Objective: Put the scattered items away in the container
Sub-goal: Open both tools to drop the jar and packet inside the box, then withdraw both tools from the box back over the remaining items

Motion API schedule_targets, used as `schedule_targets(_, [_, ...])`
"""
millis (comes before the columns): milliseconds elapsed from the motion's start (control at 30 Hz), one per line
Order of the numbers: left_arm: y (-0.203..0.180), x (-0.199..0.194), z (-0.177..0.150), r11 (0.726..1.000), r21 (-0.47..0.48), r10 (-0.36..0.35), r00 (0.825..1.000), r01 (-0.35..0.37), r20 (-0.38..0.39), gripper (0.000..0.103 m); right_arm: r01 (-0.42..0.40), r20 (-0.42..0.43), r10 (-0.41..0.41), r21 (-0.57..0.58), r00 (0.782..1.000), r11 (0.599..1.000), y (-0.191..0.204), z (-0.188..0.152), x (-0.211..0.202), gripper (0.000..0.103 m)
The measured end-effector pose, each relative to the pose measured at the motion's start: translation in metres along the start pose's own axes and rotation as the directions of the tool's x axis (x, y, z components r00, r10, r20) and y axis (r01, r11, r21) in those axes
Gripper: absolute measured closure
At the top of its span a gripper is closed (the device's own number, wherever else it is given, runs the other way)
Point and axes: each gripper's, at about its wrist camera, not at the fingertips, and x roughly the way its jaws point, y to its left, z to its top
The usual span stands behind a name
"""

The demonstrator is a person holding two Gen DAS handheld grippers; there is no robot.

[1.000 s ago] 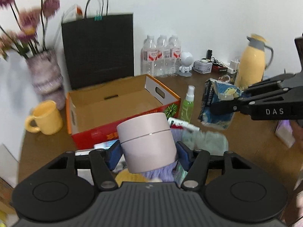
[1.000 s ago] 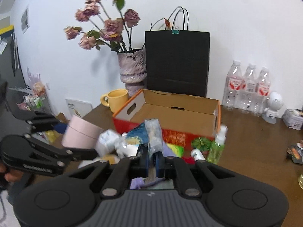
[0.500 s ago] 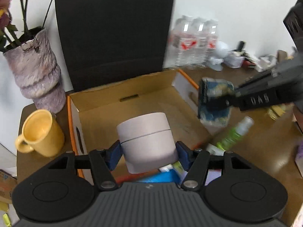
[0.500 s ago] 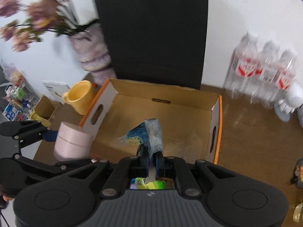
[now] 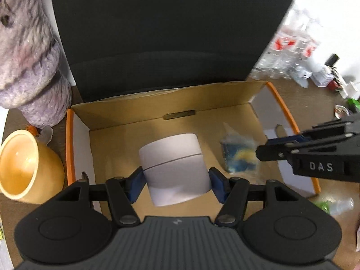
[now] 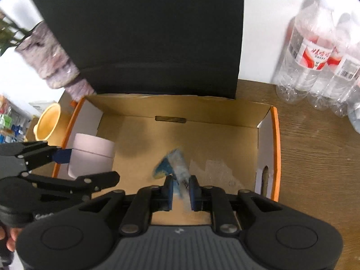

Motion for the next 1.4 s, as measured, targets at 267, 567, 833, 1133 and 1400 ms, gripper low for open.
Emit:
schedule_targets(267, [0.008, 0.008, 0.02, 0.998, -0.048, 0.029, 1.0, -0.03, -0.009, 0.026, 0.0, -0.004, 0.0, 0.049, 1.0, 0.999, -0.01, 0.01, 0.01, 0.05])
schedule_targets(567, [-0.001, -0.018, 0.008, 0.998, -0.056, 0.041, 0.999, -0.041, -0.004, 0.019, 0.036, -0.039, -0.034, 0.055, 0.999, 0.998, -0.01, -0.001, -0.003, 0.038])
schedule_targets(833, [-0.017, -0.05, -0.021, 0.996, -0.061, 0.058, 0.998, -0.058, -0.014, 0.005, 0.05, -0.03, -0.049, 0.028, 0.998, 0.998, 0.006, -0.026, -0.038, 0.034])
schedule_targets(1133, [-0.027, -0.095, -0.06, 0.987, -0.155, 0.055, 0.998, -0.053, 0.007, 0.0, 0.048, -0.013, -0.048, 0.004, 0.999, 0.999, 0.023, -0.068, -0.079, 0.027])
schedule_targets(1400, [-0.034, -0.127, -0.096, 0.982, -0.18, 0.061, 0.998, -0.056, 0.024, 0.0, 0.01, 0.01, -0.01, -0.013, 1.0, 1.0, 0.036, -0.111, -0.106, 0.024])
